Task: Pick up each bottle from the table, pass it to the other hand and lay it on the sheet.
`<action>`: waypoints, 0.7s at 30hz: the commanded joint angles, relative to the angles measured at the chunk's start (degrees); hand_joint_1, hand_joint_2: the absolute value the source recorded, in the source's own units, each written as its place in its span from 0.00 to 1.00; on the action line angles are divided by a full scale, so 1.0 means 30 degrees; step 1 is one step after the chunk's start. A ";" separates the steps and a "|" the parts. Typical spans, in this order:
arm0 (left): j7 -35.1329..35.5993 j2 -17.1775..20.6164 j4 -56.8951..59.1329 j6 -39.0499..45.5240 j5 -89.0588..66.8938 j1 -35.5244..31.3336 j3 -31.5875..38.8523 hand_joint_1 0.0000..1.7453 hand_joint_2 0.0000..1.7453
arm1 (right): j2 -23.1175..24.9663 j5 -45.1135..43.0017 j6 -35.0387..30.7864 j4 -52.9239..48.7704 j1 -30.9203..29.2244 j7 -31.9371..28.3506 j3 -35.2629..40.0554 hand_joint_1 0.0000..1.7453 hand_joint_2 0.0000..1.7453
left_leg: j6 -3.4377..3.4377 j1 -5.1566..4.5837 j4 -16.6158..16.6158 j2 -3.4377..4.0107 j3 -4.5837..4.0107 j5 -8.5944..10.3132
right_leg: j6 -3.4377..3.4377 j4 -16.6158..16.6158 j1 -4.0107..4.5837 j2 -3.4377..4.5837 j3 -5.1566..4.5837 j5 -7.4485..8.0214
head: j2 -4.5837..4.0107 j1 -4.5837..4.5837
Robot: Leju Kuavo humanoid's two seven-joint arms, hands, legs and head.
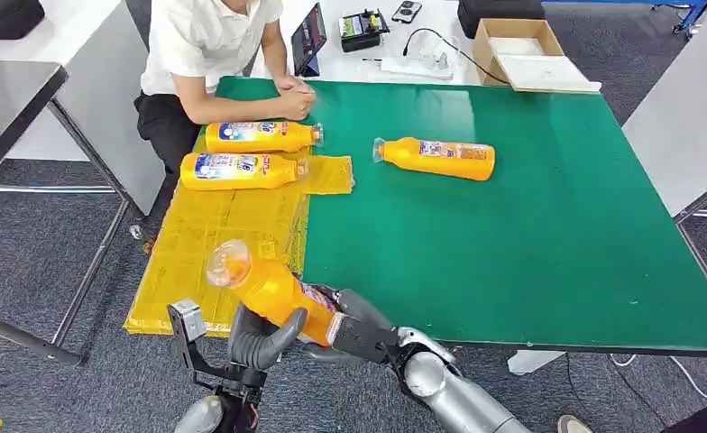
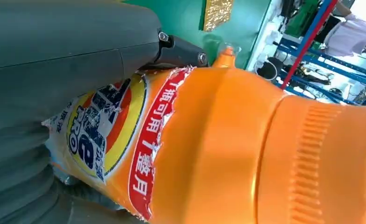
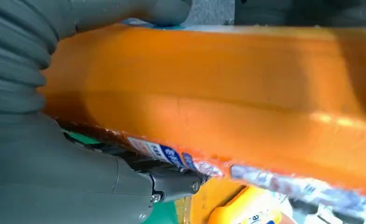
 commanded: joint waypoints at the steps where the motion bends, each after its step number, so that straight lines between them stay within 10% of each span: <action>1: 0.0030 0.0117 -0.0054 0.2385 -0.0653 -0.0144 0.0964 1.00 1.00 | 0.0237 0.1238 -0.2843 -0.0387 0.0472 0.0328 0.0001 0.00 1.00 | 0.0033 -0.0012 -0.0021 0.0011 0.0058 -0.0016 | -0.0029 -0.0014 0.0001 -0.0026 0.0056 -0.0020 | 0.0000 0.0000; 7: 0.0287 0.1269 -0.2015 0.4315 -0.3583 -0.0380 0.2463 1.00 1.00 | 0.0372 0.1383 -0.4325 -0.3584 0.2377 -0.0570 -0.1434 0.00 1.00 | 0.0034 -0.0008 -0.0021 0.0019 0.0071 -0.0026 | -0.0048 -0.0005 0.0010 -0.0031 0.0062 -0.0033 | 0.0000 0.0000; 8: 0.0382 0.1418 -0.2247 0.4290 -0.3792 -0.0436 0.2709 1.00 1.00 | 0.0479 0.1337 -0.4426 -0.3858 0.2510 -0.0622 -0.1651 0.00 0.00 | 0.0023 -0.0005 -0.0009 0.0030 0.0040 -0.0023 | -0.0041 0.0008 0.0009 -0.0014 0.0022 -0.0023 | 0.0000 -0.0014; 21: 0.0922 0.2077 -0.1846 0.6055 -0.9253 -0.1375 0.4224 1.00 1.00 | 0.1350 -0.0040 -0.4117 -0.4243 0.4130 -0.2457 -0.3605 0.00 0.00 | 0.0044 -0.0009 -0.0026 0.0022 0.0078 -0.0019 | -0.0045 -0.0014 0.0006 -0.0040 0.0069 -0.0034 | 0.0000 0.0000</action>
